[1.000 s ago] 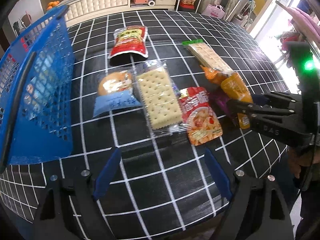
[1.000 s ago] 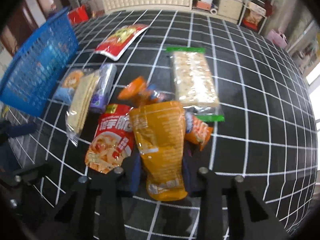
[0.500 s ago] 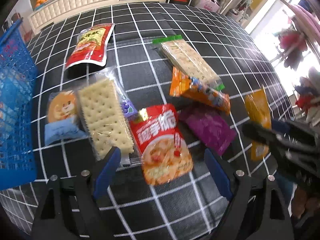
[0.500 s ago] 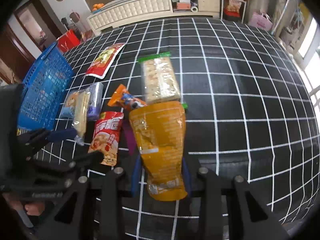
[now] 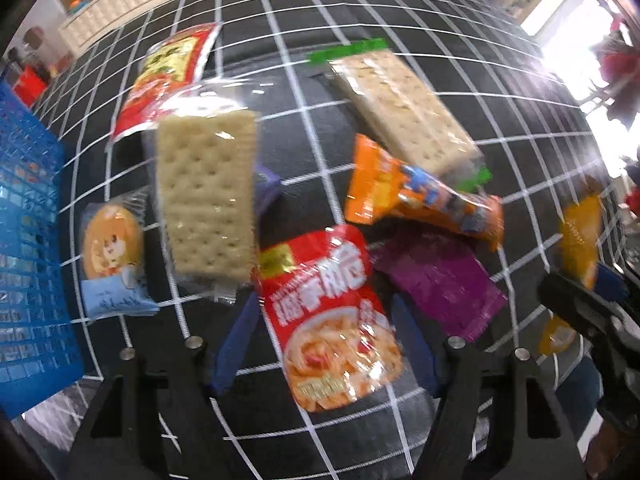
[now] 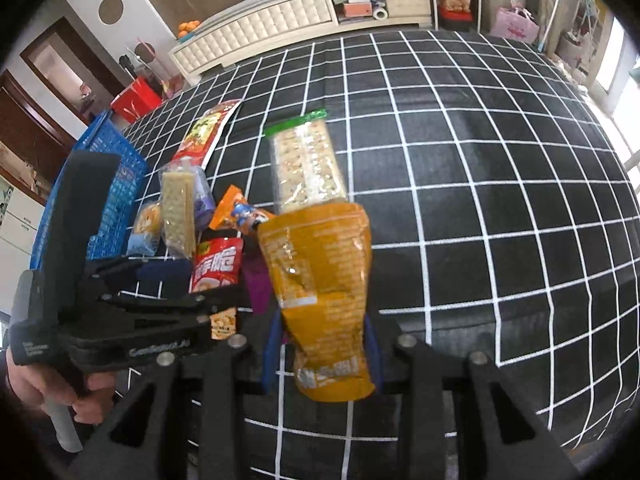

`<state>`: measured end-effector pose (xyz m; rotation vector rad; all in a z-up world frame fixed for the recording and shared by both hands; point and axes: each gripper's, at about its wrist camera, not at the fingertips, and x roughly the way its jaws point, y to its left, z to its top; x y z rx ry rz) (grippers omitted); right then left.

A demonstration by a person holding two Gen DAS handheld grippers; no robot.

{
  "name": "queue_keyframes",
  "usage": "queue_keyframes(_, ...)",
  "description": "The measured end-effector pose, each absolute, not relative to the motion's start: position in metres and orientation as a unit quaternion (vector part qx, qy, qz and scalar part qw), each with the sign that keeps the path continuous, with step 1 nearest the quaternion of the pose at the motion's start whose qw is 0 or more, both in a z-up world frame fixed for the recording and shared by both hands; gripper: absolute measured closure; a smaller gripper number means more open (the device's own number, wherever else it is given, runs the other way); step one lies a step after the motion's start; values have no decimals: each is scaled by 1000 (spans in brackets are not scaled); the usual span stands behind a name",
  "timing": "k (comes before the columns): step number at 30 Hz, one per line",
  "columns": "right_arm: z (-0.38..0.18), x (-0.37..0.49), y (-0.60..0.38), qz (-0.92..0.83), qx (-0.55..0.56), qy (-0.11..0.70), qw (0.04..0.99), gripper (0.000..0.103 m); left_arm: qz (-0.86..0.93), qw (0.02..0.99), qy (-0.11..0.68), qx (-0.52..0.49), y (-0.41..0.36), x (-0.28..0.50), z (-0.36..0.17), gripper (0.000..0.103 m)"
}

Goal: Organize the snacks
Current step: 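Lift the orange pouch with the right gripper while the left gripper grasps the red pouch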

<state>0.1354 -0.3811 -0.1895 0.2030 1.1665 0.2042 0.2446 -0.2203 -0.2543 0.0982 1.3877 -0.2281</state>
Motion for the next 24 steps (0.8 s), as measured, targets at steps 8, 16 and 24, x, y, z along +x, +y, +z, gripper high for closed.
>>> queue_keyframes(8,-191,134,-390,96,108,549,823,63,-121,751,642,95,-248,246,-258,36)
queue_keyframes(16,-188,132,-394,95,116,547,823,63,-124,759,633,91,-251,239,-257,37)
queue_keyframes(24,-187,131,-393,95,116,548,823,63,-125,771,618,86,-257,210,-258,35)
